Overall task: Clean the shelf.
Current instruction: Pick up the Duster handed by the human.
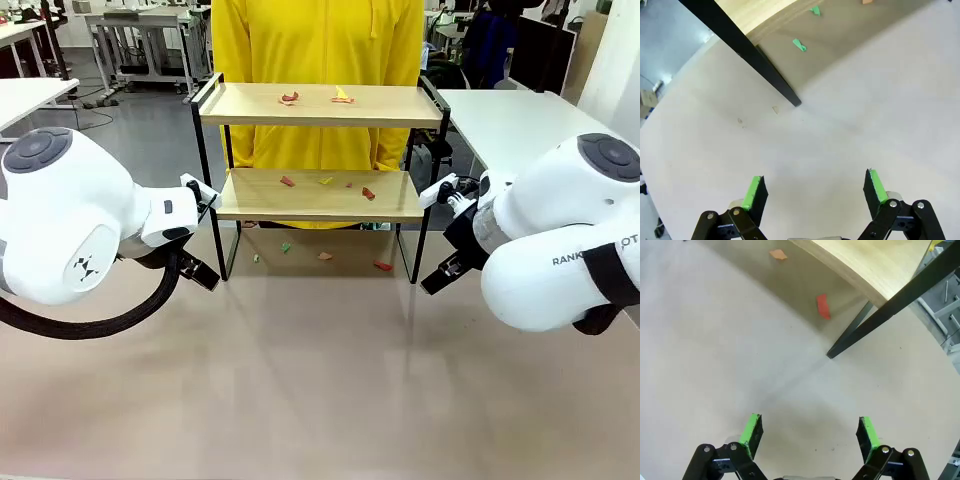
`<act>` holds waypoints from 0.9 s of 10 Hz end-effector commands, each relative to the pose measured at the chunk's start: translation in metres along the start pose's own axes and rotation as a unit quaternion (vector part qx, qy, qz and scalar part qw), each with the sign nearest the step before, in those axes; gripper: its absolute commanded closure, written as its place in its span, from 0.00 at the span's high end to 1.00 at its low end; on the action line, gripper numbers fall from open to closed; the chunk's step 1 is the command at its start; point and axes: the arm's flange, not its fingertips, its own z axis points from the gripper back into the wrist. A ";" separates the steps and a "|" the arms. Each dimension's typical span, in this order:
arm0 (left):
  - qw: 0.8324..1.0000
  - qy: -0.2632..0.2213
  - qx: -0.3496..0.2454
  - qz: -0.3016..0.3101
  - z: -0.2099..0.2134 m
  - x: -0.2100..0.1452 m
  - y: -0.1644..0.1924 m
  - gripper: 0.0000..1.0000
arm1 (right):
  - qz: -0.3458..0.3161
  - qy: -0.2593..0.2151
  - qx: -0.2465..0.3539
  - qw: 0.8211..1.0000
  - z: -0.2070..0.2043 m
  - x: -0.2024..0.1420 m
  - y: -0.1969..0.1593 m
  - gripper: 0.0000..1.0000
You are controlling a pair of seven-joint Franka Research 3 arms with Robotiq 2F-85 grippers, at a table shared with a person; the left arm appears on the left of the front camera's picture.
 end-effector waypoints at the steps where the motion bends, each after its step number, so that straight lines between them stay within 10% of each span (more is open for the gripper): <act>1: 1.000 0.000 0.000 0.000 0.000 0.000 0.000 1.00 | 0.000 0.000 0.000 1.000 0.000 0.000 0.000 1.00; 9: 1.000 0.000 0.000 0.000 0.000 0.000 0.000 1.00 | 0.000 0.000 0.000 1.000 0.000 0.000 0.000 1.00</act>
